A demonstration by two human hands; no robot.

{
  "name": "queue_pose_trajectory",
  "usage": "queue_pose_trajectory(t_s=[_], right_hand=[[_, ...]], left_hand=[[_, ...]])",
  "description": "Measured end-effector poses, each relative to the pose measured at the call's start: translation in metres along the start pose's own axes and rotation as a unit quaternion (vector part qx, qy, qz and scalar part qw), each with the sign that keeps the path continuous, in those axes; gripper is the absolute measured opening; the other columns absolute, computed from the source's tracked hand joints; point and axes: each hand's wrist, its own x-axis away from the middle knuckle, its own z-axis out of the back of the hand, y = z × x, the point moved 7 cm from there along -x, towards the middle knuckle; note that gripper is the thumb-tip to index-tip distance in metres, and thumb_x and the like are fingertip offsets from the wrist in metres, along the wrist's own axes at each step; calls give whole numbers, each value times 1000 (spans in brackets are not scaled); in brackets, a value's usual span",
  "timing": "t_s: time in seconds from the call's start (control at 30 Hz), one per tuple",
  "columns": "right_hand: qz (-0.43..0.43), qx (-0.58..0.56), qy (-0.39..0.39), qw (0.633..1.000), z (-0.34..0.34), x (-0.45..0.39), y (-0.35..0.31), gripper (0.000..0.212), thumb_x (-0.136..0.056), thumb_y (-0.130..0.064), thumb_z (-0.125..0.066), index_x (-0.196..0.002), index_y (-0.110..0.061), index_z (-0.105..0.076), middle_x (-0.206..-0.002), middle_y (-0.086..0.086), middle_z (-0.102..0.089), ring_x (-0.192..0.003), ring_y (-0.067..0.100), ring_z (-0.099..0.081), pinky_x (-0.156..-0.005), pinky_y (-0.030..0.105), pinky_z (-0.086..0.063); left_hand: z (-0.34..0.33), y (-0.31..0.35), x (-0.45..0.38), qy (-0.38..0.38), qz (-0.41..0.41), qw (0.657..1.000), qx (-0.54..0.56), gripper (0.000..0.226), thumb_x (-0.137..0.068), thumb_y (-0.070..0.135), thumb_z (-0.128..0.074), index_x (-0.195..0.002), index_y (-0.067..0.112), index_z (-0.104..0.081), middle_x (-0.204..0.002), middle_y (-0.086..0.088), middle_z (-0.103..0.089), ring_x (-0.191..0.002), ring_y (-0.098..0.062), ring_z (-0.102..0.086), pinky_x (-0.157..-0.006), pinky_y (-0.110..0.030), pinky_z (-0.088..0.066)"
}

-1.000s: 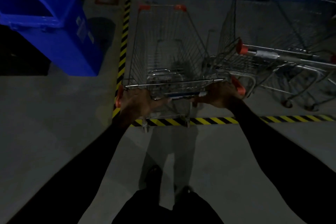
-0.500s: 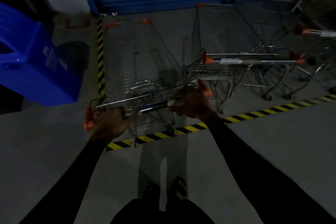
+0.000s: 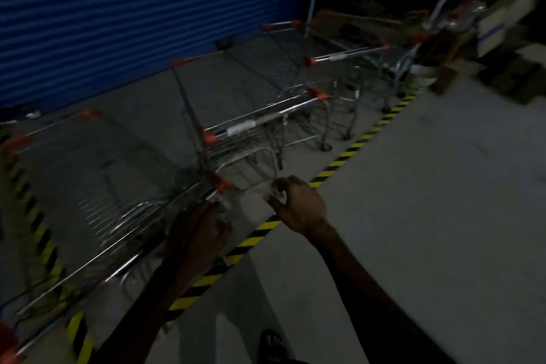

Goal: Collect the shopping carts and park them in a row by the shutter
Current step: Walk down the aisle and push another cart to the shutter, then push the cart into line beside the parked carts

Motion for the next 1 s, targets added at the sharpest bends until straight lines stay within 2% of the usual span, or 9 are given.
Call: queue_pose_trajectory(t_s=[0.1,0.2,0.3,0.43,0.57,0.7,0.83,1.0], right_hand=[[-67,-9,49,997,26,18,20,46,-101,-59,-58,-133,-26,-63,-125,0,-65,-111,24,-65,-84,42,-56],[-110,-1,91,990,46,40,26,45,-102,-55,-59,-134,-24,-62,-127,1,-64,-110,24,-65,-81,37,-52],[-149,17,130,980,60,60,22,46,-102,-55,-59,-134,-23,-62,-128,0,-64,-111,24,-66,-82,38,-54],[-178,16,182,967,72,85,5,46,-101,-56,-60,-133,-23,-62,-124,-1,-66,-111,23,-67,-85,43,-58],[-198,34,215,956,80,105,-11,46,-100,-57,-61,-130,-23,-62,-122,-1,-66,-104,24,-67,-82,44,-58],[-204,35,229,951,86,116,-26,44,-99,-56,-63,-131,-25,-62,-123,-2,-66,-109,23,-67,-84,44,-58],[-194,27,248,949,94,125,-38,43,-99,-54,-65,-128,-23,-63,-122,0,-67,-109,26,-68,-84,47,-58],[-176,17,255,951,98,128,-56,44,-99,-52,-66,-131,-21,-63,-126,2,-65,-112,27,-67,-86,48,-58]], left_hand=[[7,35,-23,7,-86,996,18,52,-94,57,-54,-120,17,-73,-119,-6,-71,-111,-34,-66,-90,-49,-57],[18,62,-36,-7,-153,988,29,54,-94,59,-49,-122,19,-70,-118,-2,-67,-112,-31,-63,-93,-49,-55],[35,74,-41,22,-188,980,63,37,-93,45,-75,-121,20,-72,-117,-1,-68,-111,-30,-63,-91,-47,-56],[68,82,-29,77,-235,966,75,34,-89,38,-83,-116,17,-74,-113,-5,-72,-104,-33,-67,-84,-45,-59],[87,75,-21,72,-250,963,71,41,-92,48,-66,-122,19,-70,-123,-4,-70,-113,-32,-64,-92,-49,-57],[101,67,-10,72,-250,963,78,40,-94,47,-66,-126,23,-67,-127,-1,-67,-115,-29,-60,-93,-48,-55],[113,65,2,93,-253,960,83,36,-93,37,-78,-123,18,-69,-121,-4,-68,-110,-32,-62,-90,-47,-56],[119,53,10,116,-253,957,79,32,-93,41,-74,-118,22,-68,-118,-1,-66,-110,-28,-60,-91,-45,-53]])
